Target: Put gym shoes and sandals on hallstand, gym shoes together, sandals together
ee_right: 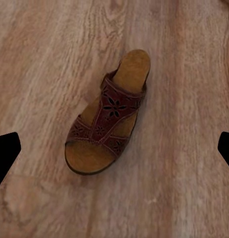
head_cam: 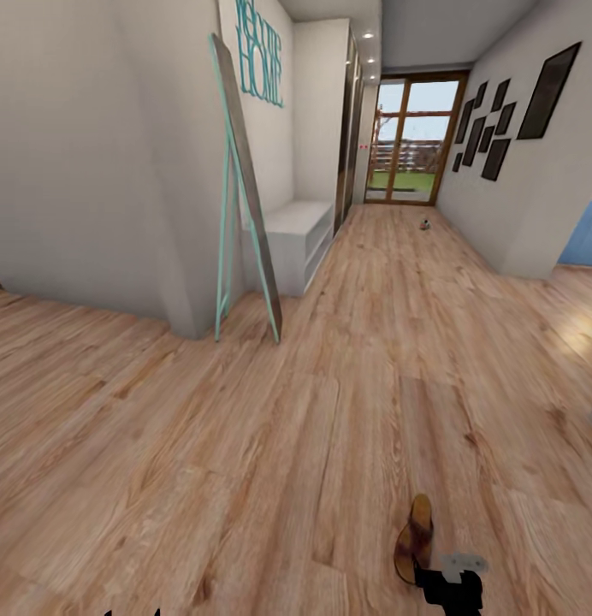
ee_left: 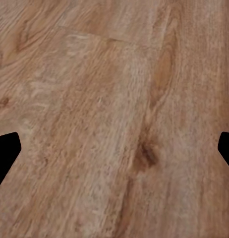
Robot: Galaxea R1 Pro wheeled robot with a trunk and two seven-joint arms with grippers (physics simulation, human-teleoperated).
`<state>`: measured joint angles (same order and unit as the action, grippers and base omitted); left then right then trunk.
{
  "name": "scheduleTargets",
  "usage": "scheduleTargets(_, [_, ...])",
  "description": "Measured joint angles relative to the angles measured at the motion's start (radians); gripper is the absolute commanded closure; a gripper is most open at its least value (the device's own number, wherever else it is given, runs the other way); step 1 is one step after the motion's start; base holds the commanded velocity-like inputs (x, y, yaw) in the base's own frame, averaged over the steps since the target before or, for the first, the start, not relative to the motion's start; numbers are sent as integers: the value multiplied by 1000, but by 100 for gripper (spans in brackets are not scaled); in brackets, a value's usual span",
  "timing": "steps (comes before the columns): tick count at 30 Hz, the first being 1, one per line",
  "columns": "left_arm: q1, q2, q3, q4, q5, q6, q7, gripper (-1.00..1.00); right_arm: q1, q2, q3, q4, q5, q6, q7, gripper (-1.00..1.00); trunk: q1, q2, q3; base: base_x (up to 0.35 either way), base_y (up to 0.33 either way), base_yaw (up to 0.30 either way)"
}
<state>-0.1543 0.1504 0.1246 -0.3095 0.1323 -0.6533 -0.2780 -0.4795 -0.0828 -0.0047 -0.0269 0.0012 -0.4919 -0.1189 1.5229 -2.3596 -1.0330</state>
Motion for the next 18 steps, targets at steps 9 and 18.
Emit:
scheduleTargets(9, [0,0,0,0,0,0,0,-100,0,0,0,0,0,0,0,-100,0,0,0,299,176,0])
scheduleTargets(18, [0,0,-1,0,0,0,0,-100,0,0,0,0,0,0,0,-100,0,0,0,295,184,0])
